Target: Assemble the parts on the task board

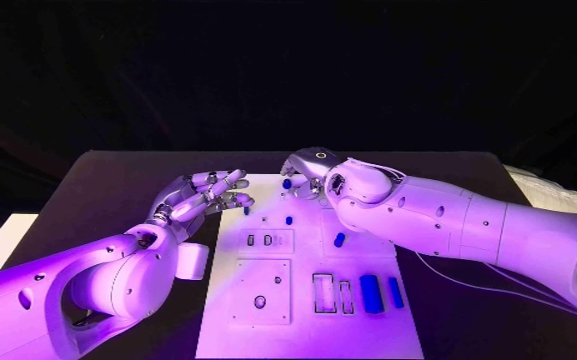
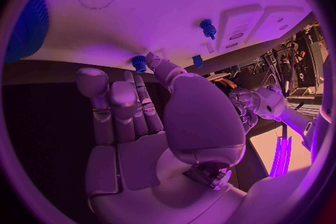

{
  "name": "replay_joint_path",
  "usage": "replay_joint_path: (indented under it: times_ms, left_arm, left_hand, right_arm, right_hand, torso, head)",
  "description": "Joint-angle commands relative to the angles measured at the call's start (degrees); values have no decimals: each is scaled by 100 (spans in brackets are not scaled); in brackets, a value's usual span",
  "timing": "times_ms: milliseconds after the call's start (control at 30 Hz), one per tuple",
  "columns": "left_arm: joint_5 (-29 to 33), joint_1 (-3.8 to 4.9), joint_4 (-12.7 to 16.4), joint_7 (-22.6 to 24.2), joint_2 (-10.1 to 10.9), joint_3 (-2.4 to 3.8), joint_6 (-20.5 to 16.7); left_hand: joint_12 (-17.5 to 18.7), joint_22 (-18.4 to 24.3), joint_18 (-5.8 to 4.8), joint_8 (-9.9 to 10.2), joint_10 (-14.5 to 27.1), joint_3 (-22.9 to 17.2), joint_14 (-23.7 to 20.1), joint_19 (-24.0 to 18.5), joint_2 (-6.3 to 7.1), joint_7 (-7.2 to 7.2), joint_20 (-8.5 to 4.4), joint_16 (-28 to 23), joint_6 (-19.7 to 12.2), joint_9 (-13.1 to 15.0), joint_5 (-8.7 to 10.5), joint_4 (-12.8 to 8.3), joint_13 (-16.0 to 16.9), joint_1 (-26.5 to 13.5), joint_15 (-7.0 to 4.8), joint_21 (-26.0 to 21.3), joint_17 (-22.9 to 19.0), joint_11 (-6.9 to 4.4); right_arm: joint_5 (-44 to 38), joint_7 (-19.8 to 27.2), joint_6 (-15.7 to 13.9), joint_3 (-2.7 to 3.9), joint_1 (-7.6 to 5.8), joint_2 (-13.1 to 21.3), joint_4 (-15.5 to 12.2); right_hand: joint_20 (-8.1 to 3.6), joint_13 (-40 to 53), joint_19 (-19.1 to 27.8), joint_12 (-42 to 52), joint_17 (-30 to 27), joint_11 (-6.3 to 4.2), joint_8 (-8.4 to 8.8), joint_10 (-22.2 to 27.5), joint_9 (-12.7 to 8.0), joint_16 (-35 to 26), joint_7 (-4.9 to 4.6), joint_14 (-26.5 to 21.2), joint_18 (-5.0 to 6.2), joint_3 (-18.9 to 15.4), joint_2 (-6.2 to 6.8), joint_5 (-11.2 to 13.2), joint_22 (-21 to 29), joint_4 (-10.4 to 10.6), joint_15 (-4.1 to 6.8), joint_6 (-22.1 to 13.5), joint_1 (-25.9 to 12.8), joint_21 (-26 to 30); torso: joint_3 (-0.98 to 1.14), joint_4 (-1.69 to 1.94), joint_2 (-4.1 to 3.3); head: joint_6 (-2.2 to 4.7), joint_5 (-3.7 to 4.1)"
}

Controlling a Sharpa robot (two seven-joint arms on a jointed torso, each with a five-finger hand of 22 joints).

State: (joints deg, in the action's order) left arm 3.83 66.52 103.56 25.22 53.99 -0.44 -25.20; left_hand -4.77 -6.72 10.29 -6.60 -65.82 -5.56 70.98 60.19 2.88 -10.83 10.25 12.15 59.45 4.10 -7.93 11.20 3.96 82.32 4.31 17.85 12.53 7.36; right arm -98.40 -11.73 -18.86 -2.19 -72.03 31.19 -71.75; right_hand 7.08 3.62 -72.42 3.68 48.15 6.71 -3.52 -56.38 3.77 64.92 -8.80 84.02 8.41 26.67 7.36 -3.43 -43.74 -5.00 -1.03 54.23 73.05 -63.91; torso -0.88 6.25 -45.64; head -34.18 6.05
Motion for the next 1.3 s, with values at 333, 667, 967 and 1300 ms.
replay_joint_path:
  times_ms: [333,667,967,1300]
  left_arm:
    - [6,11,-49,4,42,4,140]
    - [6,11,-125,-11,-12,3,190]
    - [6,10,-162,-20,-34,2,206]
    - [6,9,-183,-26,-46,2,215]
  left_hand:
    - [38,6,17,31,-5,-3,-31,-10,27,-31,38,-42,-5,-6,19,-41,-3,12,7,-17,8,31]
    - [40,7,17,32,-5,-4,-32,-10,25,-30,39,-44,-5,-6,21,-43,-3,15,7,-18,10,31]
    - [40,7,17,32,-5,-4,-32,-10,25,-30,39,-44,-5,-6,21,-43,-3,15,7,-18,10,31]
    - [40,7,17,32,-5,-4,-32,-10,25,-30,39,-44,-5,-6,21,-43,-3,15,7,-18,10,31]
  right_arm:
    - [1334,-266,-152,135,-144,1358,-1220]
    - [2066,-640,488,151,-229,1850,-1209]
    - [1762,-830,808,144,-206,1744,-1095]
    - [1512,-872,955,138,-99,1592,-985]
  right_hand:
    - [-180,327,-510,814,1292,-304,-65,-1780,36,876,3,265,-200,-177,75,-439,-1171,231,198,396,-100,-760]
    - [-322,6805,-1108,6925,3121,-378,-79,-2588,27,2051,117,423,-494,-1477,23,-741,-2910,684,258,136,-139,-1835]
    - [-247,7861,-1194,7867,3462,-352,-104,-2934,29,2216,50,469,-552,-1714,-55,-729,-3205,779,224,114,-36,-1993]
    - [-235,8036,-1210,8024,3523,-343,-121,-3010,32,2244,45,477,-562,-1762,-77,-741,-3265,780,214,130,20,-2025]
  torso:
    - [15,-115,53]
    - [40,-199,89]
    - [40,-195,85]
    - [36,-186,84]
  head:
    - [26,-22]
    - [39,-8]
    - [11,-3]
    - [-28,-3]
